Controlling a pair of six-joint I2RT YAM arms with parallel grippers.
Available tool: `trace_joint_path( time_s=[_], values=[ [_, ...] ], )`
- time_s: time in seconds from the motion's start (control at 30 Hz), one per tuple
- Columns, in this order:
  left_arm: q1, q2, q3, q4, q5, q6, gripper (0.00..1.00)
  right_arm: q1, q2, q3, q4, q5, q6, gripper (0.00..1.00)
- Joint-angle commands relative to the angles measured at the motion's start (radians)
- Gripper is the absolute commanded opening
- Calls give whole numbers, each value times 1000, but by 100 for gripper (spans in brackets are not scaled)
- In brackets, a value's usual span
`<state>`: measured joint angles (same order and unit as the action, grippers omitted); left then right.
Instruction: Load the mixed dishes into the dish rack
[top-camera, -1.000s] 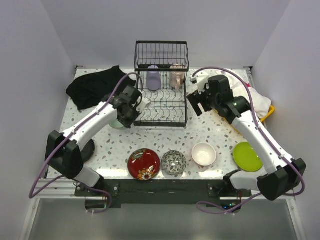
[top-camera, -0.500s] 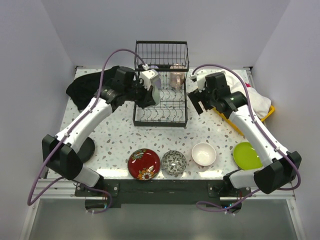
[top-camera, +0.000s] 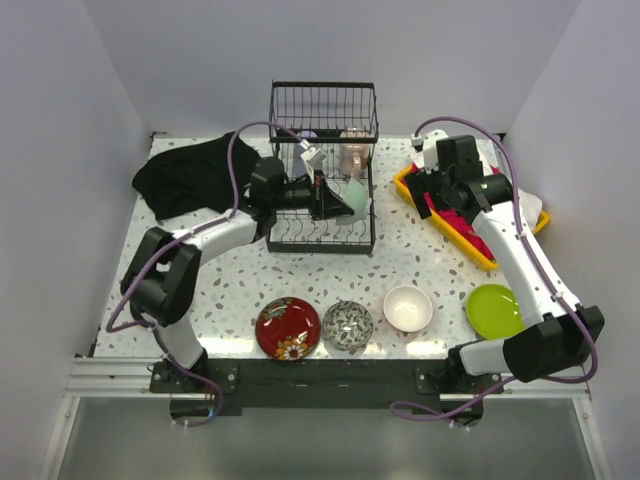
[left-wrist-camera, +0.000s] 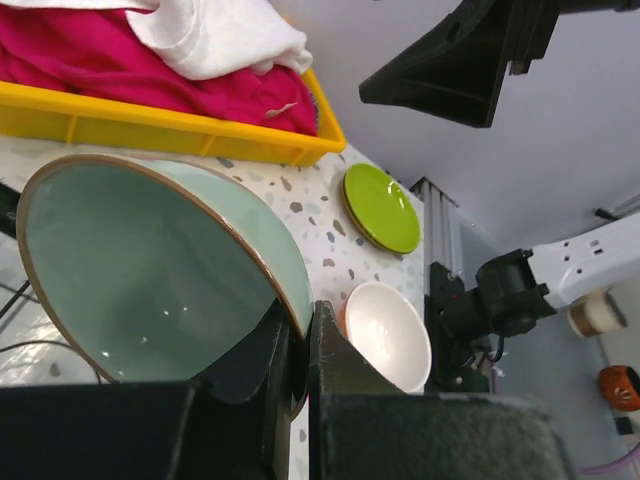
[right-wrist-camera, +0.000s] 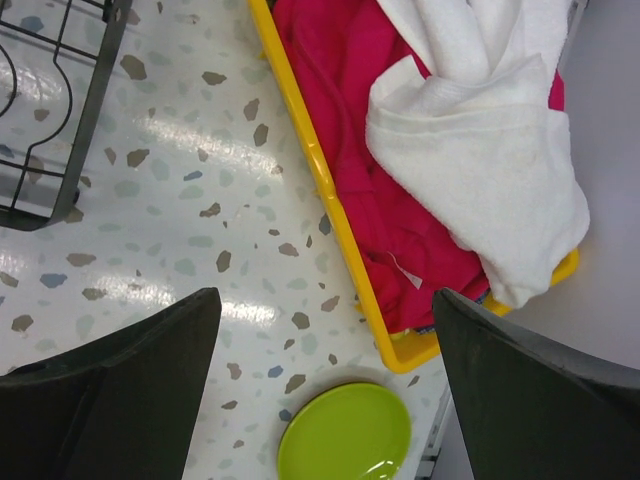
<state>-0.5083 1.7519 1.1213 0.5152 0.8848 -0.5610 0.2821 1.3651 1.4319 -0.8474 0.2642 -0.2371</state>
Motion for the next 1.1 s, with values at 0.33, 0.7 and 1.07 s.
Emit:
trace_joint_path(
  time_s=[0.33, 0.7, 1.07],
  values=[
    [-16, 244, 106, 453, -110, -362, 0, -17, -8, -8, -24, 12, -11, 91],
    [-21, 305, 37, 565, -190, -511, 0, -34, -9, -30, -27, 13, -13, 91],
    [-41, 385, -6, 651, -219, -602, 0, -37, 14, -11, -33, 1, -13, 91]
  ],
)
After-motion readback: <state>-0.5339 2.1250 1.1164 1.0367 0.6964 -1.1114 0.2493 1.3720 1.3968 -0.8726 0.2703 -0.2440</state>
